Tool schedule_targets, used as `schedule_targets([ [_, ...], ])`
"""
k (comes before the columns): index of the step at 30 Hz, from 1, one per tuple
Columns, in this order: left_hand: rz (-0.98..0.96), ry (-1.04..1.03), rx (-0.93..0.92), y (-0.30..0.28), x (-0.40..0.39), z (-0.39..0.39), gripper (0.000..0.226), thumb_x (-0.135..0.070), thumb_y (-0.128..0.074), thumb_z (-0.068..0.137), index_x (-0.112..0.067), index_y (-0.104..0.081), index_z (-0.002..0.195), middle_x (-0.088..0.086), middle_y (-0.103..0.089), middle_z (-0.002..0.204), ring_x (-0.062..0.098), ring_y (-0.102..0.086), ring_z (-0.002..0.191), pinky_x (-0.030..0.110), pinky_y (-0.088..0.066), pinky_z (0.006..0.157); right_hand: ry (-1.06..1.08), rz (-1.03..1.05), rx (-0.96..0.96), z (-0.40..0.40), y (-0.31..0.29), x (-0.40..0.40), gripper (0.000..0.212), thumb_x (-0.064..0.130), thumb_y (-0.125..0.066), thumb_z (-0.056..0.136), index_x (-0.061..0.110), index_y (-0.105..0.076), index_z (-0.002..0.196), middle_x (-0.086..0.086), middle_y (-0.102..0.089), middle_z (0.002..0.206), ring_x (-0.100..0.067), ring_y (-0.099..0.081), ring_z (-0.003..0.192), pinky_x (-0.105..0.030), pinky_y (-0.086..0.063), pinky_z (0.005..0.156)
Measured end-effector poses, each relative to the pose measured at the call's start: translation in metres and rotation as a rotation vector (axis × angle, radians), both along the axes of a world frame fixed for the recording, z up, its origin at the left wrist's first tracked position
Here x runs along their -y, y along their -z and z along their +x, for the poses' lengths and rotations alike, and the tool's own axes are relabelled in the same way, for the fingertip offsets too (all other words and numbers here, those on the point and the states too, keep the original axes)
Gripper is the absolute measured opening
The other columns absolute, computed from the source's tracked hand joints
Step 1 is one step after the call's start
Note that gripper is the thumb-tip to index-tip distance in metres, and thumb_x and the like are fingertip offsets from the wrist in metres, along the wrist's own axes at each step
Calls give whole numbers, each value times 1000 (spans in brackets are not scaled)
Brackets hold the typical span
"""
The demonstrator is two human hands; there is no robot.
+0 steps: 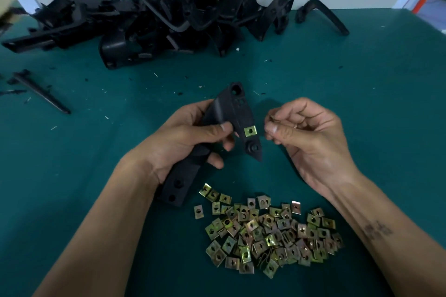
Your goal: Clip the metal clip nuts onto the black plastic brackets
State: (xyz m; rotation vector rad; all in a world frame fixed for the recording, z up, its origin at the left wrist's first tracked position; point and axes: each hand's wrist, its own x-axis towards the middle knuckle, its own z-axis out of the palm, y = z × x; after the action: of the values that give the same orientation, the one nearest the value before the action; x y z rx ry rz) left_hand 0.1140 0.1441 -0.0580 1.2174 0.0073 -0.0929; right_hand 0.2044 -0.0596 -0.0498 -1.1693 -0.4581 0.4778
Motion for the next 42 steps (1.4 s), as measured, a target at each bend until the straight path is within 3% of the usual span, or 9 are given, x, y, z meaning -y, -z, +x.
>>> schedule_targets([
  [5,42,19,59,2,17,6,24,-4,-64,91,-1,-61,115,10,-66,88,18,-63,75,24,-52,52,49,33,-52,-2,-3,-1,17,-5,-77,67,3,-73,81,-18,-72,87,-32,-66,82,-41,-55,84],
  [11,-7,-50,45,2,22,7,39,-40,-63,96,-2,-61,107,9,-61,76,18,-59,59,23,-45,42,135,122,-108,-7,-9,-5,26,-4,-72,74,2,-72,99,-10,-76,83,-17,-73,76,-24,-58,69],
  [14,65,-70,46,3,24,8,31,-35,-63,91,-6,-64,103,11,-68,77,22,-70,66,26,-55,48,198,184,-151,-12,-13,-8,22,-4,-73,75,1,-71,97,-13,-77,87,-20,-75,80,-25,-59,72],
  [18,79,-73,62,4,25,9,34,-31,-63,92,0,-57,105,9,-63,71,19,-58,54,23,-42,39,224,179,-196,-23,-17,-12,13,-4,-73,79,0,-71,91,-17,-77,91,-18,-74,73,-29,-61,68],
  [23,83,-37,76,6,23,9,32,-31,-63,93,-4,-57,108,7,-55,70,13,-44,51,21,-34,39,341,112,-209,-33,-18,-21,12,3,-77,73,5,-73,84,-17,-76,93,-30,-71,90,-64,-49,103],
  [28,72,-28,67,7,24,10,31,-31,-65,93,-6,-59,110,5,-53,69,11,-41,50,20,-34,39,330,68,-201,-35,-16,-24,9,1,-73,86,5,-67,81,-18,-75,87,-28,-71,73,-60,-59,77],
  [34,66,-21,54,6,24,10,34,-32,-66,91,-5,-59,110,3,-51,68,10,-39,50,19,-33,39,347,5,-143,-30,-21,-23,17,-2,-74,83,10,-69,72,-16,-74,84,-30,-68,81,-67,-51,96],
  [40,91,-24,51,3,26,9,31,-29,-64,93,-3,-55,108,3,-49,68,10,-38,50,20,-32,39,316,15,-205,-30,-22,-22,21,-1,-71,88,9,-65,71,-13,-72,79,-22,-65,69,-45,-56,75],
  [42,101,-23,54,3,27,9,26,-28,-62,94,-6,-55,106,4,-49,68,10,-38,50,20,-32,39,337,14,-224,-31,-22,-24,25,1,-72,89,11,-64,67,-12,-71,78,-21,-64,67,-50,-56,77],
])
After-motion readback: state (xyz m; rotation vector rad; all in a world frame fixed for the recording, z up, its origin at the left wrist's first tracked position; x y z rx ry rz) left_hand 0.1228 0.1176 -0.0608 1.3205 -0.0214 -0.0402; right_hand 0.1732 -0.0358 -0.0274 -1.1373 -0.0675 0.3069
